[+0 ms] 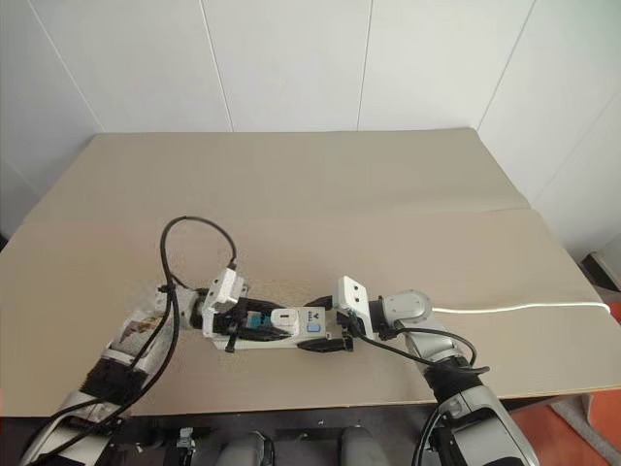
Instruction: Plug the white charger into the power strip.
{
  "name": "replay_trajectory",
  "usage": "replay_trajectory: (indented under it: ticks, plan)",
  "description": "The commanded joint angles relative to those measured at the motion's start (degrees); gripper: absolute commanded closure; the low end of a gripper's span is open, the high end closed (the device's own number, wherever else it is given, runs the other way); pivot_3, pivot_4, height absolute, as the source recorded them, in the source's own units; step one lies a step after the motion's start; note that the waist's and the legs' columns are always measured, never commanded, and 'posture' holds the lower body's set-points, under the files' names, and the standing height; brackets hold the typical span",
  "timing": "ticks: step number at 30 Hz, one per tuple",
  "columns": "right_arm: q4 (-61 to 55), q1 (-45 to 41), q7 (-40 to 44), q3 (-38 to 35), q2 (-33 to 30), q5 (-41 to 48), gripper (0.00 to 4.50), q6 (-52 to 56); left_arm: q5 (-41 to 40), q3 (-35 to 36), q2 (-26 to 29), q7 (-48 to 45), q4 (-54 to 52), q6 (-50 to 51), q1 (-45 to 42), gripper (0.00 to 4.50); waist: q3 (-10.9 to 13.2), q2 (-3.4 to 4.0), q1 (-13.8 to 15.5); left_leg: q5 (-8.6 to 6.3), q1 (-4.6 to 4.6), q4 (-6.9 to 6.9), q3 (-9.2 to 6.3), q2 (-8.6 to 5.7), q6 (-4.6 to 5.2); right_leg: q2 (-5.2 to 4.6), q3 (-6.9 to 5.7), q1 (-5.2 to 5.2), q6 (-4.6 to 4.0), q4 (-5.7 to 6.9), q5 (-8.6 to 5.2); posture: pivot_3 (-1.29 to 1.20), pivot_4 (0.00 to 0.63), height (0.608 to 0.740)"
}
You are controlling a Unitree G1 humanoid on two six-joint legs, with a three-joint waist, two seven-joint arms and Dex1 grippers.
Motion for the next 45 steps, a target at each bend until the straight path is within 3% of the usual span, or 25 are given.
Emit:
replay_trajectory:
  ticks: [1, 5, 13, 15, 17, 26, 34, 45]
  plan:
    - [2.17, 1.35, 0.41, 1.41, -0.99, -3.02, 1.08, 1.82, -0.45, -0.02, 0.38, -0.68, -1.07, 2.86, 0.49, 1.24, 0.0, 0.0, 0.07, 0.0, 0.0, 0.01, 0.0, 0.0, 0.0, -0.01, 0.0, 0.0, 0.0, 0.0, 0.0, 0.0, 0.15, 0.74]
    - [2.28, 1.25, 0.51, 1.47, -0.78, -3.02, 1.08, 1.69, -2.19, 1.69, 1.25, -1.08, -4.17, 5.08, 0.02, 0.04, 0.01, -0.01, 0.05, 0.0, -0.03, 0.0, 0.0, 0.0, 0.0, 0.0, 0.0, -0.02, 0.0, 0.0, 0.0, 0.0, 0.15, 0.74]
    - [2.41, 1.16, 0.69, 1.27, -0.57, -2.67, 1.08, 1.72, -5.92, 6.56, 6.21, -2.25, -10.25, 7.95, -2.0, 0.01, 0.02, -0.03, 0.05, 0.0, -0.09, 0.0, -0.01, 0.01, 0.0, 0.0, -0.01, -0.07, 0.0, -0.02, 0.0, 0.0, 0.15, 0.74]
    - [2.26, 0.97, 0.75, 0.68, -0.76, -2.12, 0.34, 2.31, -6.86, 7.89, 6.99, -2.08, -11.04, 8.79, -2.29, 0.0, 0.02, -0.03, 0.04, 0.0, -0.09, 0.01, 0.0, 0.01, 0.0, 0.0, -0.01, -0.06, 0.0, -0.03, 0.0, 0.0, 0.15, 0.74]
    - [1.91, 0.89, 0.52, -0.06, -1.26, -2.06, 0.02, 2.23, -7.24, 8.77, 7.43, -1.96, -11.47, 8.82, -2.28, 0.0, 0.05, -0.06, 0.04, 0.0, -0.11, 0.0, -0.01, 0.01, 0.0, 0.0, -0.02, -0.08, 0.0, -0.04, 0.0, 0.0, 0.15, 0.74]
    - [-9.02, 3.02, 0.77, -7.9, -8.2, 3.59, 0.02, 6.22, -7.76, 10.97, 8.92, -1.71, -11.66, 8.62, -0.69, 0.0, 0.24, -0.05, 1.19, -0.01, -0.43, 0.01, -0.01, 0.0, 0.01, -0.03, -0.07, -0.24, -0.01, -0.29, 0.01, 0.0, 0.15, 0.74]
    - [-20.29, 7.09, 0.68, -15.8, -15.77, 8.5, 0.02, 9.95, -8.67, 14.79, 12.02, -1.93, -12.76, 8.73, 2.48, 0.0, 0.26, -0.06, 1.41, -0.01, -1.19, 0.02, -0.01, 0.04, 0.02, 0.0, -0.06, -1.07, -0.01, -0.21, 0.01, 0.0, 0.15, 0.74]
    - [-29.93, 20.2, 0.33, -28.37, -26.81, 13.8, 0.02, 13.53, -5.44, 23.45, 22.52, 1.97, -14.98, 7.64, 13.08, 0.0, 0.29, -0.06, 1.67, -0.03, -1.18, 0.02, 0.01, 0.04, 0.05, -0.03, -0.06, -1.02, 0.0, -0.31, 0.0, 0.0, 0.15, 0.74]
